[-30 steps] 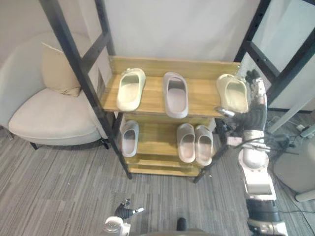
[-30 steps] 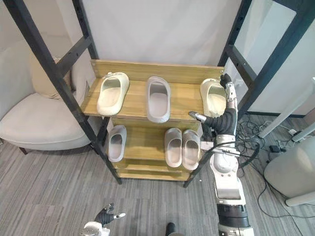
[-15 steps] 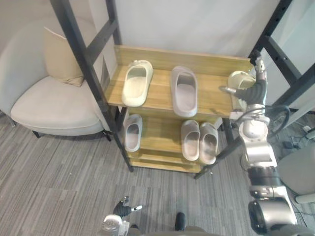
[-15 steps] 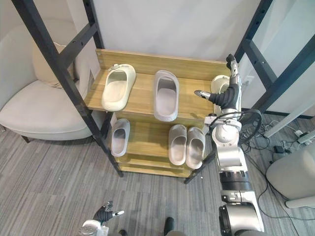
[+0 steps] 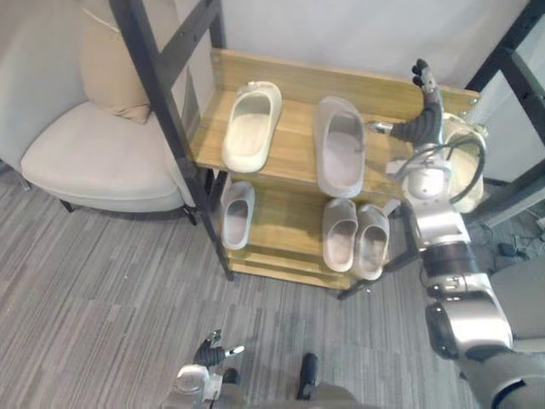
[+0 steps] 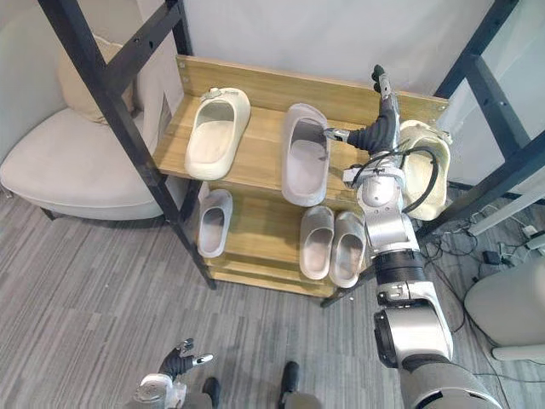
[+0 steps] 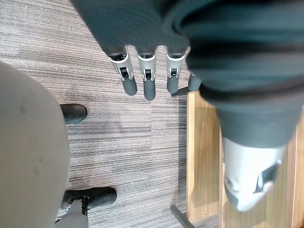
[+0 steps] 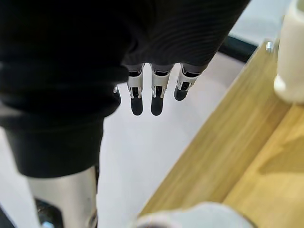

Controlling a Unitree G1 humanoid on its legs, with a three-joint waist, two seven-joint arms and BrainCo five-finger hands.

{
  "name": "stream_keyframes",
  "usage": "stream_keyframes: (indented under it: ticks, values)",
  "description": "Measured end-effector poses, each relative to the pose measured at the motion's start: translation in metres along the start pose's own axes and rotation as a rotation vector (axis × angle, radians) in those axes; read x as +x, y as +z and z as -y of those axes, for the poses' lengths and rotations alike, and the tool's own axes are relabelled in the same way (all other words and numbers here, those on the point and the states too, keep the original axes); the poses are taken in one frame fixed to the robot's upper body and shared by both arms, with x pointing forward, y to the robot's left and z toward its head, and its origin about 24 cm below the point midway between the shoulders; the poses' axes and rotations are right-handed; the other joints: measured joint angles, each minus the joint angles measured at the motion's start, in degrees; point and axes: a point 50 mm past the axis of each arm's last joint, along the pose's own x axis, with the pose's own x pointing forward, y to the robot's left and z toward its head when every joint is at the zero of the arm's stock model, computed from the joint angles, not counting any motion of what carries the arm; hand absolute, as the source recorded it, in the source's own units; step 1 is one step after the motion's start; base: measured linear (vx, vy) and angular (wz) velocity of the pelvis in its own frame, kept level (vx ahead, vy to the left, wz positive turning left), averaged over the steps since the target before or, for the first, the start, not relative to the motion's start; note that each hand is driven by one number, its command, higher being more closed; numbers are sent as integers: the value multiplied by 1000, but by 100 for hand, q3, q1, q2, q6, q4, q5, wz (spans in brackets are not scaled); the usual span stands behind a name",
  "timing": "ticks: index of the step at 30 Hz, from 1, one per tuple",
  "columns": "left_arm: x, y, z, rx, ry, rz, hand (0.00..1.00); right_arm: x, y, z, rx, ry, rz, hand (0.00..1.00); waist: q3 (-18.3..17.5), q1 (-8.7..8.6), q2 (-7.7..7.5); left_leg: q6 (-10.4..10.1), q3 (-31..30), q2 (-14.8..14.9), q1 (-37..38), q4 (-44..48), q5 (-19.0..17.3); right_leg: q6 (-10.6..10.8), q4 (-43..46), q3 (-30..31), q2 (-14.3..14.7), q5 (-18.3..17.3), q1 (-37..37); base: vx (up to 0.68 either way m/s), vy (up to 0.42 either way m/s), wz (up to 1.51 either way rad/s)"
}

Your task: Organize the slippers on the shoe rack

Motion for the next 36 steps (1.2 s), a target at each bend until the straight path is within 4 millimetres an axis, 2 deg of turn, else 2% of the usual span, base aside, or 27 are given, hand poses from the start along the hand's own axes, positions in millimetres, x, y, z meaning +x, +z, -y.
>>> stream_keyframes:
  ticks: [7, 15, 16, 20, 25, 36]
  values:
    - [1, 5, -4, -14, 14, 22, 0, 0, -8, -16, -26, 91, -48, 0, 205, 41, -44, 1, -35, -11, -14, 0, -1, 0, 1, -17, -13, 1, 4, 4, 0, 2]
    - [1, 6, -5, -28, 19, 23, 0, 0, -17, -20, -34, 114, -92, 0, 231, 64, -45, 3, -40, -18, -14, 10, -2, 0, 1, -17, -21, 1, 12, 0, 0, 0]
    - [1, 6, -5, -29, 19, 24, 0, 0, -17, -20, -35, 115, -93, 100, 238, 75, -43, 3, -43, -18, -21, 25, -2, 0, 1, -17, -21, 1, 15, 0, 0, 0]
    - [2, 10, -7, -26, 22, 43, 0, 11, -10, -21, -17, 112, -92, 100, 396, 85, -44, 7, -71, -18, -60, 99, -6, 0, 1, -23, -22, 0, 26, -52, -20, 2]
    - [2, 11, -7, -27, 24, 45, 0, 17, -6, -18, 44, 88, -100, 100, 396, 141, -44, 1, -98, 3, -109, 136, -3, -1, 1, -41, -1, 0, 3, -19, -12, 2]
    - [2, 11, -9, -60, 42, 43, 0, 19, -3, -17, 184, 68, -102, 100, 402, 186, -63, 2, -137, -6, -99, 109, -3, -1, 2, -86, -10, 0, 18, 3, -1, 1]
